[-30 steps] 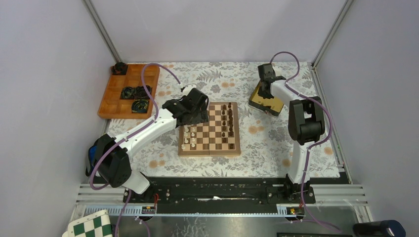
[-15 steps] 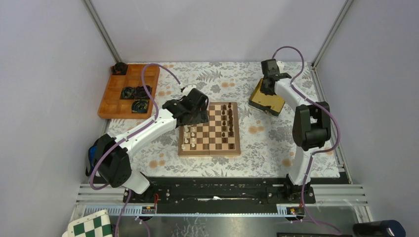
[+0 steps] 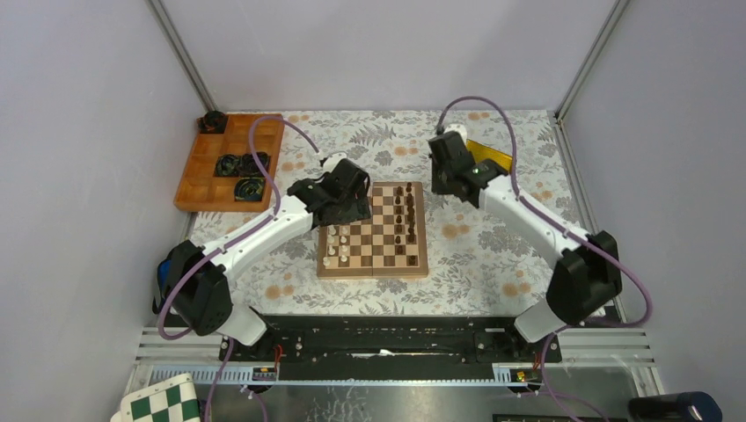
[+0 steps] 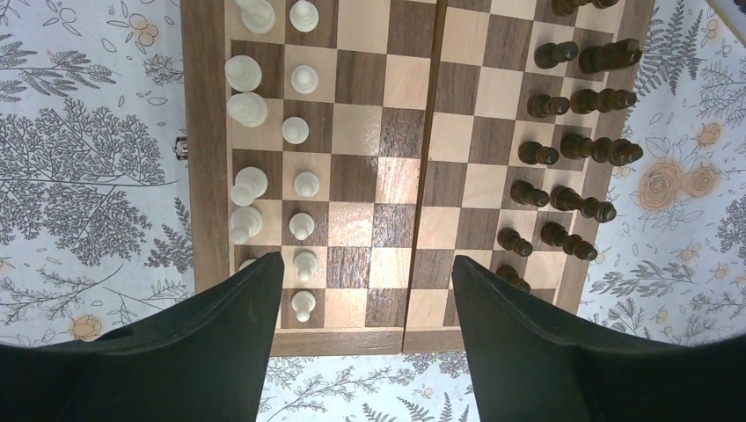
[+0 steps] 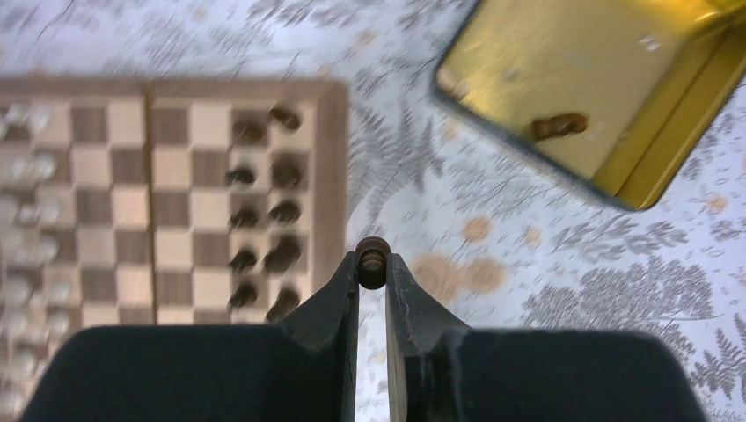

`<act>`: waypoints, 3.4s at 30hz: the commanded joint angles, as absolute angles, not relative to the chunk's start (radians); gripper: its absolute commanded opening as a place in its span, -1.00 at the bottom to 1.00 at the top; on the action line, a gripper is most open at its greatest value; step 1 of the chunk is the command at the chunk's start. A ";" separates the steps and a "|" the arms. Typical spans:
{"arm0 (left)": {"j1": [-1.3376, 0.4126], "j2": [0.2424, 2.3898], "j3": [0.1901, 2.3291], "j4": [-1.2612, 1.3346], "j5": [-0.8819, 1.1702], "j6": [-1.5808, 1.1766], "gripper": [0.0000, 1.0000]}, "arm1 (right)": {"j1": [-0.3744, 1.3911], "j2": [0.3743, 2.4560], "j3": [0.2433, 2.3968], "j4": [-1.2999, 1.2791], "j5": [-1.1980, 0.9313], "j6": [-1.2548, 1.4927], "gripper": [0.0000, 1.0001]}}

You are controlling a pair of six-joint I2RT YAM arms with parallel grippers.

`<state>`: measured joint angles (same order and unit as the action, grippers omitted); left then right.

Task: Set up the chess pieces on the board
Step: Place the chess piece on the chessboard.

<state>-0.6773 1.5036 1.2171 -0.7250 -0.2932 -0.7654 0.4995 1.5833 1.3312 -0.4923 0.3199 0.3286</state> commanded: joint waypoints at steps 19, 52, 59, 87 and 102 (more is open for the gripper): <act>-0.653 1.332 1.138 -0.765 -0.325 -0.841 0.56 | 1.111 1.361 1.046 -0.526 0.500 0.558 -1.00; -0.653 1.360 1.109 -0.762 -0.316 -0.842 0.56 | 1.161 1.505 0.891 -0.266 0.584 0.665 -1.00; -0.653 1.356 1.100 -0.768 -0.318 -0.841 0.56 | 1.135 1.524 0.885 -0.253 0.571 0.670 -1.00; -0.647 1.411 1.115 -0.743 -0.307 -0.824 0.56 | 1.081 1.570 0.910 -0.249 0.516 0.617 -0.49; -0.647 1.420 1.127 -0.733 -0.293 -0.834 0.55 | 1.081 1.480 0.980 -0.334 0.491 0.588 -0.31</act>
<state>-0.6537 1.4147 1.1103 -0.7593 -0.2935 -0.8318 1.0897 1.5429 0.9054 -0.3019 0.5026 0.6075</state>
